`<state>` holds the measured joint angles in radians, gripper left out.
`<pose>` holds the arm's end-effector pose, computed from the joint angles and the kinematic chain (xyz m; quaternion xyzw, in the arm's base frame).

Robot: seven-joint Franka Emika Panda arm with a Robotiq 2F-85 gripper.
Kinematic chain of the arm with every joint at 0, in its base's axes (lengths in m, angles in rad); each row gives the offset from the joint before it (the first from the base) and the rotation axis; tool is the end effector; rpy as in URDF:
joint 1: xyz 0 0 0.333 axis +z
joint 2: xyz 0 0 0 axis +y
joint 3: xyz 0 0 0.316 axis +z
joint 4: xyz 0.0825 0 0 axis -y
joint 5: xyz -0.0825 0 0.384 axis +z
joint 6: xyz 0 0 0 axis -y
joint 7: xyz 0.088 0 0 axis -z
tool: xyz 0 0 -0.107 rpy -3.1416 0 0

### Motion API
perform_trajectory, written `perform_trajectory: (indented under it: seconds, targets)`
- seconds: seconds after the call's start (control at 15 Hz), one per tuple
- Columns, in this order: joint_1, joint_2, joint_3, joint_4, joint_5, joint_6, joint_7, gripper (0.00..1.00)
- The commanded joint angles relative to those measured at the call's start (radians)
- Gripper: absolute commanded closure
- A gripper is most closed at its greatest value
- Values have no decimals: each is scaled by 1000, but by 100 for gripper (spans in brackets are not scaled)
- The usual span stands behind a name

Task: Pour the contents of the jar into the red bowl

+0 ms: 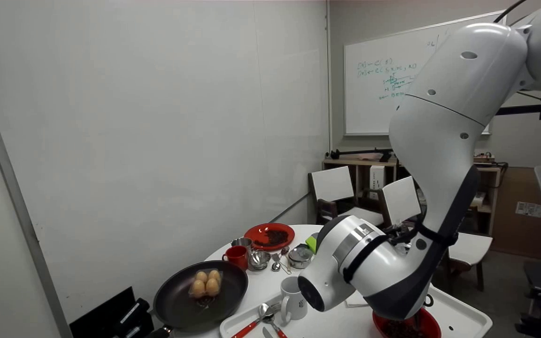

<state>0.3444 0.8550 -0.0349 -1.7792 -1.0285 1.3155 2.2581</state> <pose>0.5320 0.0572 0.1033 0.5401 -0.4565 0.2947 0.6427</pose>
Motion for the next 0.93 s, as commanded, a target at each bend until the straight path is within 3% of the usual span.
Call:
perform_trajectory:
  seconds: [0.0,0.87]
  targets:
    - [-10,31,25,29,-34,-79,62,91]
    - [-29,67,58,68,-45,-201,112,91]
